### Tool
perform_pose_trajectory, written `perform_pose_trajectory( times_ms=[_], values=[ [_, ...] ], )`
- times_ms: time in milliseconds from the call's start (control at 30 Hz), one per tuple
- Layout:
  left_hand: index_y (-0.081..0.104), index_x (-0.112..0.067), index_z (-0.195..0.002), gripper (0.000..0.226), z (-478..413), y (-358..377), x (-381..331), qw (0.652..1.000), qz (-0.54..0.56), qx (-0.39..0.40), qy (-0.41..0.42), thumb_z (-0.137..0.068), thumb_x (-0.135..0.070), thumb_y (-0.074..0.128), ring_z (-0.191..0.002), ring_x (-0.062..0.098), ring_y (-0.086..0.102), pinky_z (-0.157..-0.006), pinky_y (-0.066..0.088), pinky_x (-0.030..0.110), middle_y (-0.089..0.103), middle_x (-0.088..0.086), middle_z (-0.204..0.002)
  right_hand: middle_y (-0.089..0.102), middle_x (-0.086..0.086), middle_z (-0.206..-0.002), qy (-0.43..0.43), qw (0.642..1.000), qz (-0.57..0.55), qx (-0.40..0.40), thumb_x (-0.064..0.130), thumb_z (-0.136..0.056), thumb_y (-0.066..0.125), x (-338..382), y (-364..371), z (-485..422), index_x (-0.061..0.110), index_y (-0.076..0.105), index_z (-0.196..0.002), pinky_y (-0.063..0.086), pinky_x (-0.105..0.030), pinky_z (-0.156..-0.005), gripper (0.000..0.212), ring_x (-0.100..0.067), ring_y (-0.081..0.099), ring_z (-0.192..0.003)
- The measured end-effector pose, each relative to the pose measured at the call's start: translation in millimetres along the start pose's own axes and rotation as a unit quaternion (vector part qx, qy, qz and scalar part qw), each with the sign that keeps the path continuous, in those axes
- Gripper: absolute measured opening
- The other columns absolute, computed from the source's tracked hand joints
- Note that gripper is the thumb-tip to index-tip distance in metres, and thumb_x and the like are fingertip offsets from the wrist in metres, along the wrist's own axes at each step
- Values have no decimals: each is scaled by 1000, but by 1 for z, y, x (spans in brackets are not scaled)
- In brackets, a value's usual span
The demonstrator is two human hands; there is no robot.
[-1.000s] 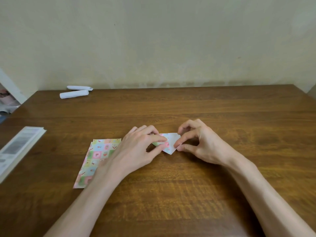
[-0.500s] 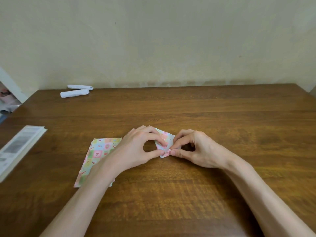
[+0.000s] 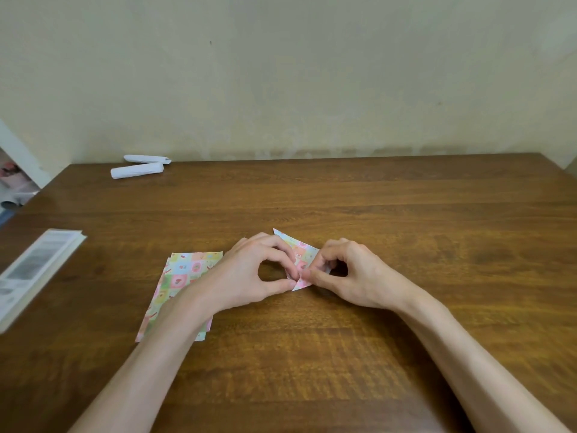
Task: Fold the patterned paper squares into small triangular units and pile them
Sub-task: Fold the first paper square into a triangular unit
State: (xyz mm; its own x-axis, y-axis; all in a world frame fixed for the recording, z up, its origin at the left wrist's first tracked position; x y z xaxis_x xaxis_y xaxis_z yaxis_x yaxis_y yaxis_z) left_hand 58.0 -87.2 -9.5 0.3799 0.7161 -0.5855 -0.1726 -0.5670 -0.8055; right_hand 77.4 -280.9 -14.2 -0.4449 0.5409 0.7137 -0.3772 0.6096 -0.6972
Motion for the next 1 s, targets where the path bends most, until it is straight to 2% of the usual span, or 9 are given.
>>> perform_pose_trajectory(
  times_ms=[133, 267, 367, 467, 567, 733, 933, 1000],
  values=[
    [75, -48, -88, 7, 0, 0, -1, 1000, -2, 5, -3, -85, -45, 81, -126, -2, 48, -109, 34, 35, 61, -28, -115, 66, 10, -84, -17, 1000, -7, 20, 43, -95, 71, 2, -1, 0, 23, 77, -84, 45, -19, -85, 24, -9, 58, -95],
    [77, -46, -91, 7, 0, -1, -1, 1000, 8, 10, -4, -86, -43, 81, -126, -1, 49, -111, 36, 38, 61, -28, -116, 63, 14, -88, 5, 1000, 16, 10, 53, -93, 66, -3, 3, -2, 30, 75, -87, 46, -27, -92, 26, -7, 56, -97],
    [77, -46, -94, 10, 0, -1, 0, 1000, 13, 15, -2, -85, -42, 81, -126, -1, 49, -112, 35, 39, 61, -28, -117, 61, 13, -84, 9, 999, 30, -11, 57, -89, 66, -4, 6, -4, 34, 72, -87, 48, -31, -89, 24, -8, 55, -92],
    [72, -44, -107, 25, 1, -2, 1, 1000, 6, 15, -7, -84, -42, 83, -127, -3, 48, -112, 37, 36, 61, -30, -119, 60, 12, -83, 15, 999, 33, -22, 51, -89, 72, -4, 6, -5, 36, 70, -87, 45, -28, -85, 15, -8, 53, -89],
    [65, -46, -116, 37, 2, -4, 1, 1000, 4, 18, -23, -84, -41, 83, -126, -8, 46, -110, 37, 28, 57, -36, -120, 59, 12, -83, 18, 999, 27, -22, 47, -89, 75, -4, 6, -4, 38, 70, -85, 43, -27, -83, 11, -8, 52, -89],
    [66, -42, -113, 34, 2, -4, -1, 1000, 7, 16, -14, -84, -39, 84, -128, -3, 48, -114, 38, 38, 62, -31, -120, 57, 12, -84, 19, 999, 34, -21, 51, -90, 72, -2, 8, -4, 38, 70, -88, 45, -29, -85, 13, -7, 50, -88],
    [65, -42, -113, 33, 2, -5, -2, 1000, 11, 18, -13, -86, -33, 82, -126, -7, 47, -111, 37, 29, 58, -35, -123, 57, 10, -88, 25, 998, 56, -15, 50, -91, 72, 3, 7, -2, 39, 69, -90, 41, -26, -86, 12, -9, 51, -92],
    [65, -43, -112, 29, 2, -3, -1, 1000, 19, 7, -13, -89, -29, 76, -125, -4, 49, -110, 38, 33, 62, -29, -120, 57, 11, -88, 23, 998, 61, -15, 52, -90, 72, 4, 7, -2, 39, 69, -90, 41, -26, -87, 13, -8, 50, -92]
  ],
)
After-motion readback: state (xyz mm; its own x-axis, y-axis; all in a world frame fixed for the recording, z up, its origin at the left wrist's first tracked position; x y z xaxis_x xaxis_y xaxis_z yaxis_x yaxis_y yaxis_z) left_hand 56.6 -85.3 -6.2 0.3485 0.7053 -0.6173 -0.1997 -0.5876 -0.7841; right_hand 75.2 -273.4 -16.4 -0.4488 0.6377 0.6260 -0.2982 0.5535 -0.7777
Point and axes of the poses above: each hand's wrist, its own z-axis away from the middle knuckle, its own y-axis out of the palm, x = y × z, the point moved 5 cm from there along -z, towards the middle knuckle
